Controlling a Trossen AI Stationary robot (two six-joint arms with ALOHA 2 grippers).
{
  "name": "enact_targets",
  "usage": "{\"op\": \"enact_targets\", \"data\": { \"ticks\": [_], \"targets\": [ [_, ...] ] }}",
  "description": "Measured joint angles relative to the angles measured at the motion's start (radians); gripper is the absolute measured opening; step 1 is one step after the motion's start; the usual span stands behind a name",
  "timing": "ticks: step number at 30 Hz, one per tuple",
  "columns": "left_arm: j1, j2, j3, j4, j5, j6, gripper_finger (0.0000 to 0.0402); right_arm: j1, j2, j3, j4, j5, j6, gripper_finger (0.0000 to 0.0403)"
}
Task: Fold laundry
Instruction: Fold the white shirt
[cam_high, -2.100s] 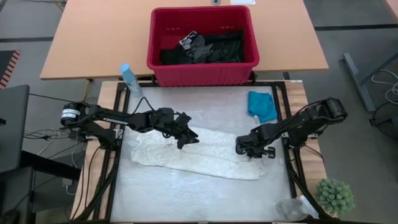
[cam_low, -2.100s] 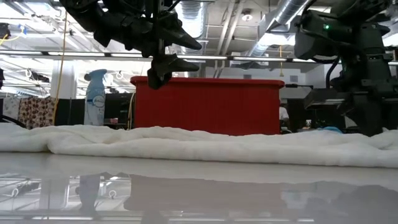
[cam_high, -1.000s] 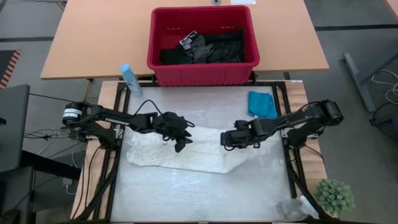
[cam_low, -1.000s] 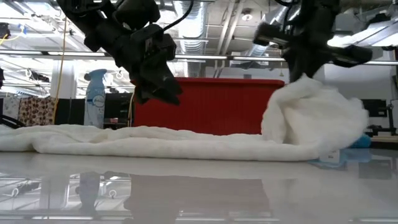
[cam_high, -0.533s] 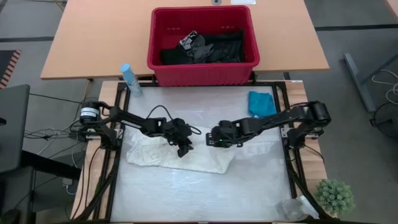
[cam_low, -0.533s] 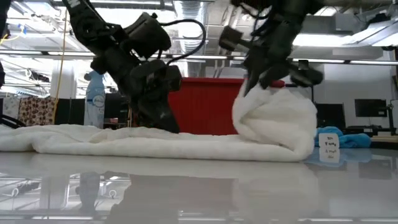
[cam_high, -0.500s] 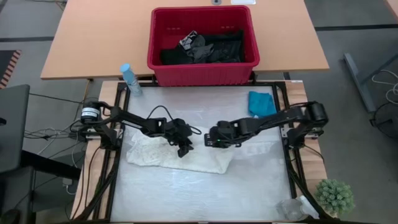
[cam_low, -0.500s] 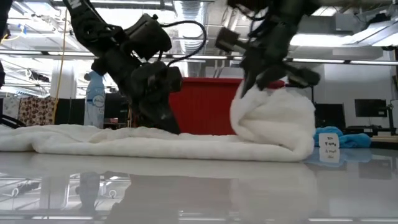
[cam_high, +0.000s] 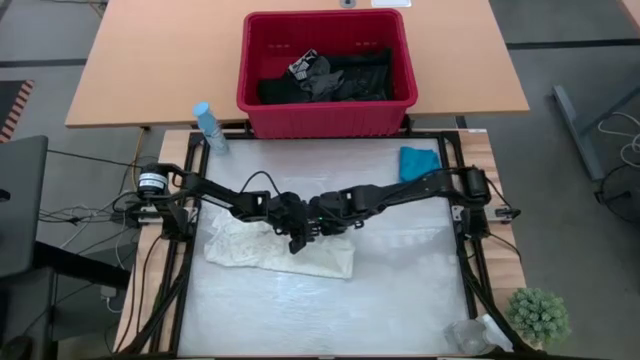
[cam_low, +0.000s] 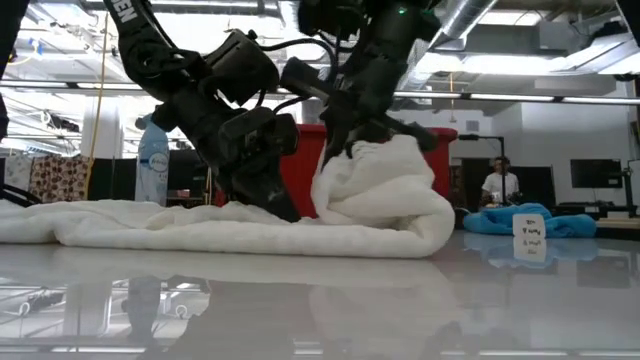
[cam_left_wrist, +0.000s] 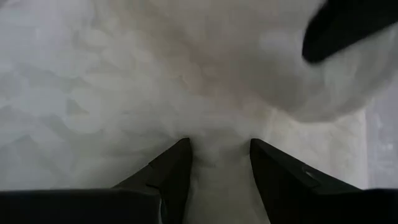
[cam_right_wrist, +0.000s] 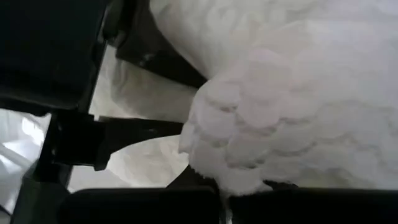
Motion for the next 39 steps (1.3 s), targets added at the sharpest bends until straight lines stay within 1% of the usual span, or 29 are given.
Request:
{"op": "enact_targets", "data": {
  "ticks": [2, 5, 9, 13, 16, 22, 25, 29, 31, 34, 39],
  "targets": [
    [-0.002, 0.000, 0.000, -0.002, -0.007, -0.002, 0.0161, -0.004, 0.016, 0.019, 0.005, -0.013, -0.017, 0.0035],
    [-0.002, 0.000, 0.000, -0.003, -0.006, 0.007, 0.0161, -0.004, 0.016, 0.021, 0.006, -0.010, -0.021, 0.0062],
    [-0.001, 0.000, 0.000, 0.000, -0.008, 0.007, 0.0161, 0.002, 0.016, 0.022, 0.035, -0.007, -0.087, 0.0090],
    [-0.001, 0.000, 0.000, 0.001, -0.013, 0.008, 0.0161, 0.011, 0.013, 0.022, 0.093, -0.002, -0.144, 0.0109],
    [-0.001, 0.000, 0.000, 0.000, -0.015, 0.009, 0.0161, 0.019, 0.013, 0.022, 0.100, 0.002, -0.197, 0.0126],
    [0.011, 0.000, 0.000, -0.001, -0.012, 0.000, 0.0161, 0.025, 0.005, 0.022, 0.104, 0.019, -0.263, 0.0176],
    [0.021, 0.001, 0.000, -0.003, 0.003, -0.003, 0.0161, 0.025, 0.002, 0.024, 0.102, -0.001, -0.265, 0.0205],
    [0.033, 0.001, -0.001, -0.006, 0.023, 0.010, 0.0161, 0.038, -0.003, 0.062, 0.082, 0.006, -0.290, 0.0231],
    [0.038, 0.001, -0.001, -0.006, 0.030, 0.012, 0.0161, 0.043, -0.003, 0.094, 0.044, 0.018, -0.313, 0.0236],
    [0.056, -0.006, -0.001, -0.013, 0.067, 0.008, 0.0161, 0.048, -0.004, 0.154, -0.030, 0.019, -0.326, 0.0238],
    [0.082, -0.024, 0.016, -0.062, 0.085, 0.013, 0.0161, 0.074, -0.004, 0.255, -0.246, 0.109, -0.360, 0.0239]
  ]
}}
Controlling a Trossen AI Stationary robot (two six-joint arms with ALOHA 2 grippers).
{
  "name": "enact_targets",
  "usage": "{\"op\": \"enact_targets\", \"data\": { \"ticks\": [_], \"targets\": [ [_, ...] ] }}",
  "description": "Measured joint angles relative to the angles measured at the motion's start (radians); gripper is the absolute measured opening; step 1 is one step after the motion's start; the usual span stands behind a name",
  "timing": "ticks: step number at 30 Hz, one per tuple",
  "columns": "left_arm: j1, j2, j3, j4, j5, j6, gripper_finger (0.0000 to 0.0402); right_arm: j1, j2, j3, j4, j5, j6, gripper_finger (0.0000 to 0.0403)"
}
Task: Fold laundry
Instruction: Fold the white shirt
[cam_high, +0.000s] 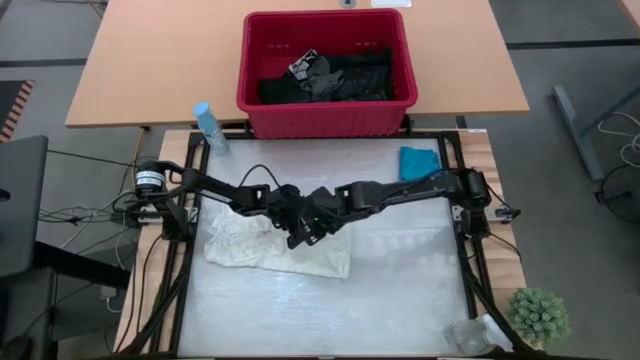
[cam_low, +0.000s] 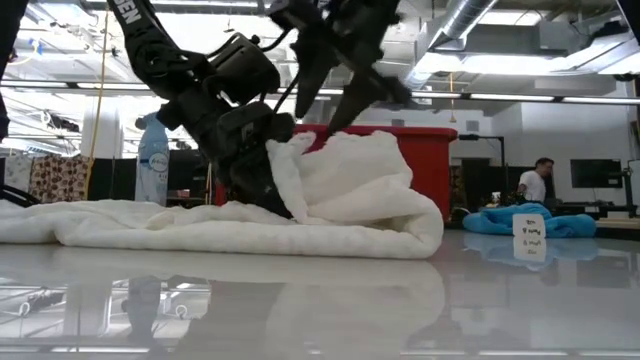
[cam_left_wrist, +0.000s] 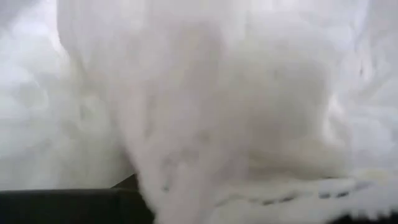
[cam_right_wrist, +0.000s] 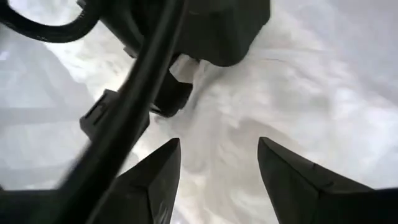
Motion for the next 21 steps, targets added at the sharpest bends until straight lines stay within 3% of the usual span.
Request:
{"op": "enact_targets", "data": {
  "ticks": [5, 8, 11, 15, 21],
  "targets": [
    [0.003, -0.013, 0.040, -0.123, 0.006, 0.056, 0.0161, 0.064, -0.001, 0.066, -0.243, 0.094, 0.031, 0.0239],
    [0.009, -0.026, 0.082, -0.266, -0.007, 0.101, 0.0161, 0.130, -0.010, 0.057, -0.377, 0.087, 0.065, 0.0239],
    [0.013, -0.045, 0.122, -0.360, -0.039, 0.156, 0.0161, 0.197, -0.011, 0.046, -0.359, 0.074, 0.092, 0.0239],
    [0.035, -0.063, 0.177, -0.534, -0.072, 0.215, 0.0161, 0.230, -0.007, 0.015, -0.313, 0.179, 0.153, 0.0239],
    [0.066, -0.078, 0.246, -0.720, -0.093, 0.269, 0.0161, 0.238, -0.005, -0.005, -0.311, 0.253, 0.243, 0.0239]
  ]
}}
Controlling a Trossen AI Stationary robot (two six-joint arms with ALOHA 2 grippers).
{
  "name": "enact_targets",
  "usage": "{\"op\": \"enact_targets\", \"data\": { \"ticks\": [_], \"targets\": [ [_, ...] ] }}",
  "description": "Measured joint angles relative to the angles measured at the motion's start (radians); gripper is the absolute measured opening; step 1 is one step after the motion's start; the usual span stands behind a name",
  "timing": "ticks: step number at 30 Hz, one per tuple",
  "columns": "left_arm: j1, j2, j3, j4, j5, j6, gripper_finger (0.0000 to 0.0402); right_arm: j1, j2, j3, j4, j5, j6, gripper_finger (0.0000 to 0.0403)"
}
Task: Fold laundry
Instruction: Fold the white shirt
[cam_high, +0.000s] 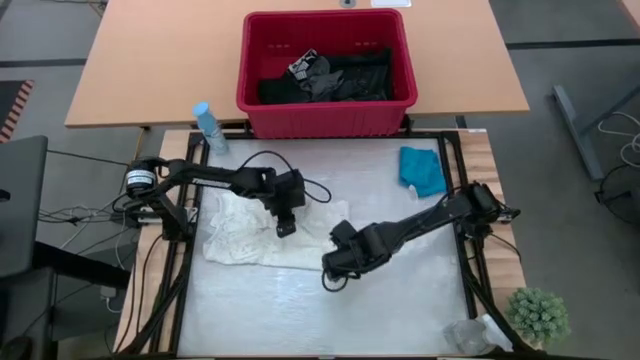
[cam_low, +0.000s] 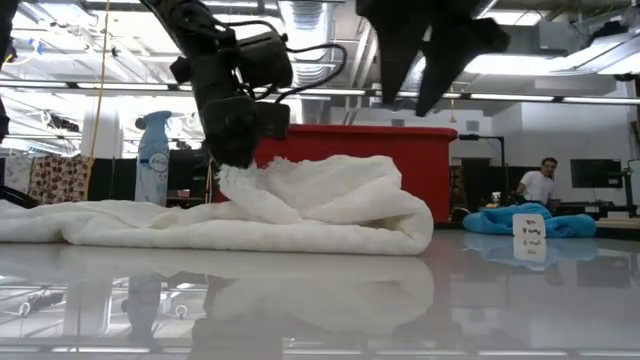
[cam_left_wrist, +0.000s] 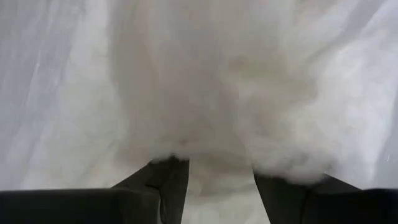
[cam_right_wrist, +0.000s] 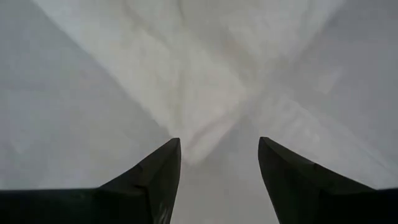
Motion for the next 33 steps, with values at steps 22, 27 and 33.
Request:
{"op": "enact_targets", "data": {
  "ticks": [22, 27, 33],
  "targets": [
    [0.070, -0.577, 0.217, -0.399, -0.185, -0.074, 0.0161, -0.122, 0.006, -0.118, 0.097, -0.012, -0.101, 0.0239],
    [0.071, -0.686, 0.217, -0.398, -0.224, -0.121, 0.0161, -0.166, 0.006, -0.169, 0.132, -0.055, -0.166, 0.0238],
    [0.070, -0.733, 0.217, -0.399, -0.258, -0.134, 0.0161, -0.190, 0.006, -0.180, 0.266, -0.128, -0.226, 0.0154]
  ]
}}
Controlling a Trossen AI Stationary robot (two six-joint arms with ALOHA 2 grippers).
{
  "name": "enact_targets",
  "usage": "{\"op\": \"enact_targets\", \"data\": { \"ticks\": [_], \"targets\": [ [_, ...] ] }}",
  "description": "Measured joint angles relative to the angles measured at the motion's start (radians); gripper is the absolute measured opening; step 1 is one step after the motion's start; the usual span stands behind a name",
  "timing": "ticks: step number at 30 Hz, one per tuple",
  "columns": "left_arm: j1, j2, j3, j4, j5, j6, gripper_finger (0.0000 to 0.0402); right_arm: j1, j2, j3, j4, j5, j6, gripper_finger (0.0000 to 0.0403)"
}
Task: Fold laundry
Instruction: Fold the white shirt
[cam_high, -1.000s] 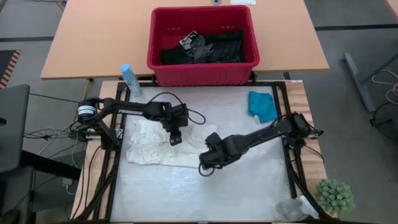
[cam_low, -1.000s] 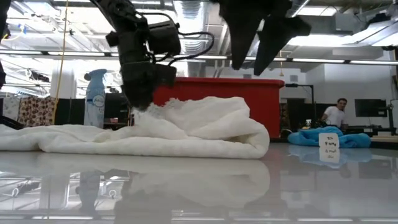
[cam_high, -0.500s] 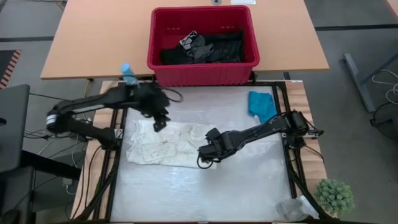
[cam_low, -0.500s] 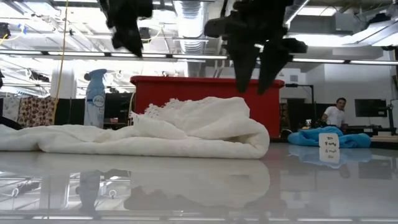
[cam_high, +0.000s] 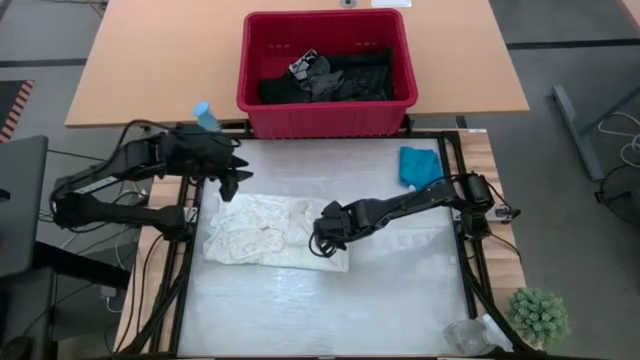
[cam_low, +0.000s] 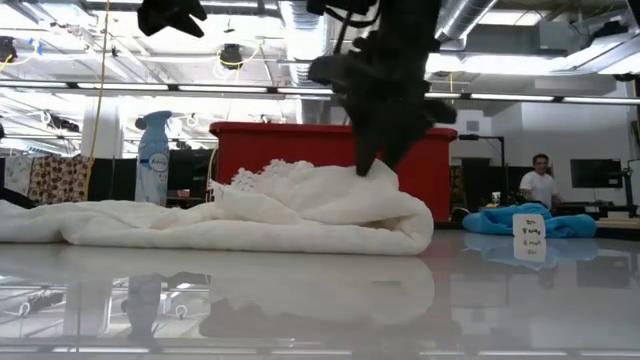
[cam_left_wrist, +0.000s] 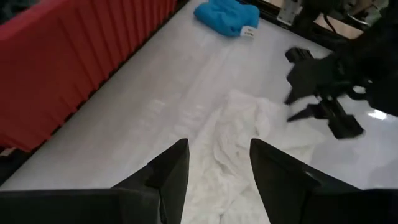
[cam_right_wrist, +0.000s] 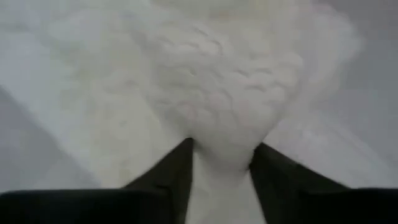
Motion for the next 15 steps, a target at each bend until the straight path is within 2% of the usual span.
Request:
{"op": "enact_targets", "data": {
  "ticks": [4, 5, 11, 15],
  "targets": [
    [0.000, -0.003, 0.000, 0.000, -0.007, 0.003, 0.0161, -0.003, 0.000, 0.000, 0.074, -0.016, -0.015, 0.0041],
    [0.000, -0.003, 0.000, 0.000, -0.007, 0.009, 0.0161, -0.004, 0.000, 0.000, 0.099, -0.017, -0.015, 0.0025],
    [0.000, -0.003, 0.000, 0.000, -0.007, 0.024, 0.0161, -0.004, 0.000, 0.041, 0.249, -0.076, -0.027, 0.0035],
    [0.000, -0.003, -0.001, 0.000, -0.007, 0.031, 0.0161, -0.003, 0.000, 0.057, 0.324, -0.091, -0.065, 0.0022]
  ]
}}
